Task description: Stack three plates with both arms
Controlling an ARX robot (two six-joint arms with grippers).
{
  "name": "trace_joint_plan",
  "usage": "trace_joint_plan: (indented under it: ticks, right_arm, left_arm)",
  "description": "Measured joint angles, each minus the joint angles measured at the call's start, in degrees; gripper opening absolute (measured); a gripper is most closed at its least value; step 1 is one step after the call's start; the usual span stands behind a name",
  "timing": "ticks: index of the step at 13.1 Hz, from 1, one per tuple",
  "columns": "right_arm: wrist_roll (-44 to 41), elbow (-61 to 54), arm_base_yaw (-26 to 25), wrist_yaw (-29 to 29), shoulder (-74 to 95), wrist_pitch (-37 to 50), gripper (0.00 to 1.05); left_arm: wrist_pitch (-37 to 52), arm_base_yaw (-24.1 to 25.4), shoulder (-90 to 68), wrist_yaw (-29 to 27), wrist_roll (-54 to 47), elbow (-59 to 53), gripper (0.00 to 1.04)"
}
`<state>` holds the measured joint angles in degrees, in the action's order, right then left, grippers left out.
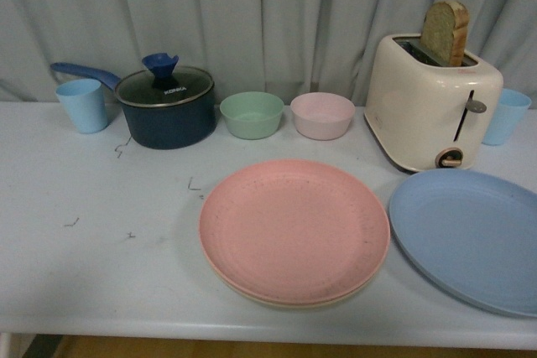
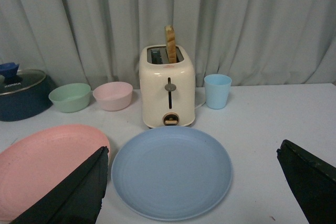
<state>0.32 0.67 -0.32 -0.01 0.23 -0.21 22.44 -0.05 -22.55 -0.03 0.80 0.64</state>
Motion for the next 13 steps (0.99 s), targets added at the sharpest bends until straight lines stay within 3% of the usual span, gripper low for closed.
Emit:
trace_joint_plan:
  ticks: [10, 11, 13]
  right_arm:
    - [0.0, 0.0, 0.0, 0.0, 0.0, 0.0, 0.98]
    - [0.0, 0.0, 0.0, 0.0, 0.0, 0.0, 0.98]
    - [0.0, 0.0, 0.0, 0.0, 0.0, 0.07, 0.98]
  left_arm:
    - [-12.46, 0.0, 12.7, 0.0, 0.02, -0.02, 0.02]
    - [-20.52, 0.0, 17.64, 0.0, 0.0, 0.02, 0.02]
    - [-22.47, 0.0, 22.1, -0.02, 0.0, 0.11, 0.02]
